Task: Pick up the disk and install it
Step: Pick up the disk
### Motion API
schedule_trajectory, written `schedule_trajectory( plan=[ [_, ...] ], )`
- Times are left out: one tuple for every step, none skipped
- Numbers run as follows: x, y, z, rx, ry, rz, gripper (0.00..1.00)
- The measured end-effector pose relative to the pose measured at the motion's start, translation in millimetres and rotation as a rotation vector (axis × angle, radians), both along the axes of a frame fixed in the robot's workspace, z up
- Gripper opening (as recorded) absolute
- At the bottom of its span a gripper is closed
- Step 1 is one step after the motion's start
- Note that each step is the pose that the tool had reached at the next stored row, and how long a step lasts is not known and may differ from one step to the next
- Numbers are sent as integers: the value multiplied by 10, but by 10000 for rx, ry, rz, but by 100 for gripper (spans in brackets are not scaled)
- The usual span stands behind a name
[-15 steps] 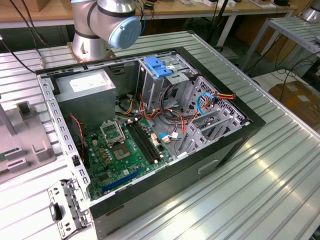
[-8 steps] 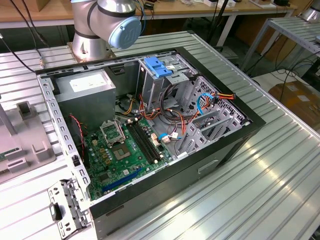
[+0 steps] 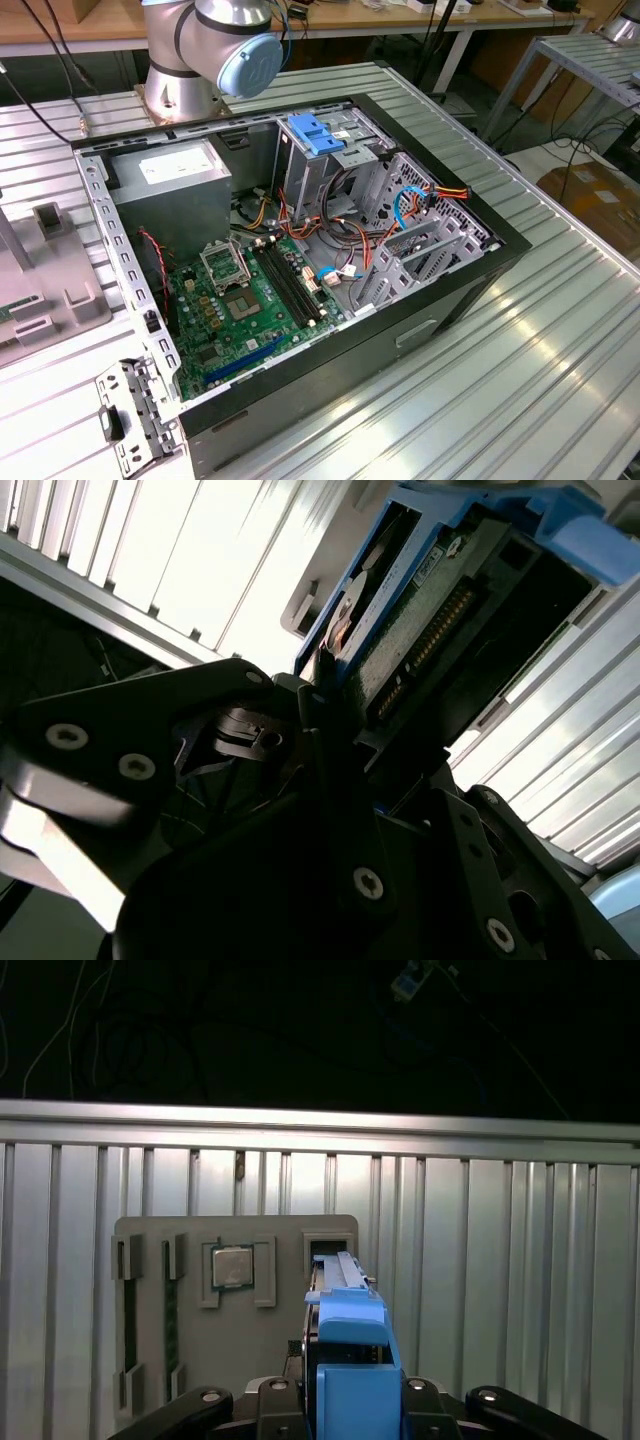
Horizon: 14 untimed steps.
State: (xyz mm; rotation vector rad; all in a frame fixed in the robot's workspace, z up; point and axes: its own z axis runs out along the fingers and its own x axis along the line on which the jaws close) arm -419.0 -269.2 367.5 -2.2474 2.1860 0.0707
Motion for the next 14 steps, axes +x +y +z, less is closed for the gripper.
schedule_trajectory(
  plan=[
    [0, 0, 7, -1, -1, 0, 36],
    [0, 0, 14, -1, -1, 0, 36],
    [0, 0, 21, -1, -2, 0, 36],
    [0, 0, 28, 0, -1, 0, 36],
    [0, 0, 36, 0, -2, 0, 36],
    [0, 0, 45, 0, -2, 0, 36],
    [0, 0, 53, 0, -1, 0, 36],
    [0, 0, 59, -1, -1, 0, 36],
    [0, 0, 68, -1, -1, 0, 36],
    [0, 0, 74, 0, -1, 0, 36],
    [0, 0, 80, 0, -2, 0, 36],
    [0, 0, 87, -1, -1, 0, 36],
    [0, 0, 99, 0, -1, -1, 36],
    [0, 0, 108, 0, -3, 0, 36]
  ],
)
